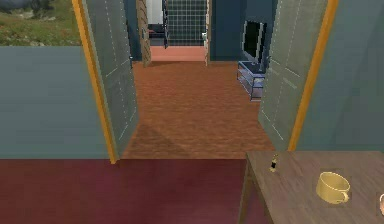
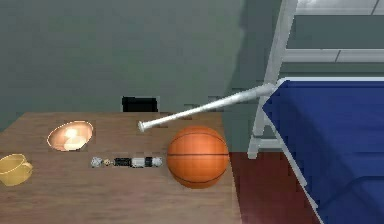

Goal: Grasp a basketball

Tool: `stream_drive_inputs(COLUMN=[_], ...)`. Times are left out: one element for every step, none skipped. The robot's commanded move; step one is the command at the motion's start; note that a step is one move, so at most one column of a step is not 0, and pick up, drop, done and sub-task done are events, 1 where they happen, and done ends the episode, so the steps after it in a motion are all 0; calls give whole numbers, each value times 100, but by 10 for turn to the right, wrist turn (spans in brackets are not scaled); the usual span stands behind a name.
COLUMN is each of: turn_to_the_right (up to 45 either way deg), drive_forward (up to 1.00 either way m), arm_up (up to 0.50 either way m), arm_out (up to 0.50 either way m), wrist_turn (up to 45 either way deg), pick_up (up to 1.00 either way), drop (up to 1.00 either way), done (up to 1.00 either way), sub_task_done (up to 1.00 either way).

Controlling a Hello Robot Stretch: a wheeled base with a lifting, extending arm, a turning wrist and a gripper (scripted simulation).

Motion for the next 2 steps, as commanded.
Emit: stream_drive_inputs(turn_to_the_right=[0,0], drive_forward=[0,0], arm_up=[50,38], arm_out=[0,0], wrist_turn=[0,0], pick_up=[0,0], drop=[0,0], done=[0,0], sub_task_done=[0,0])
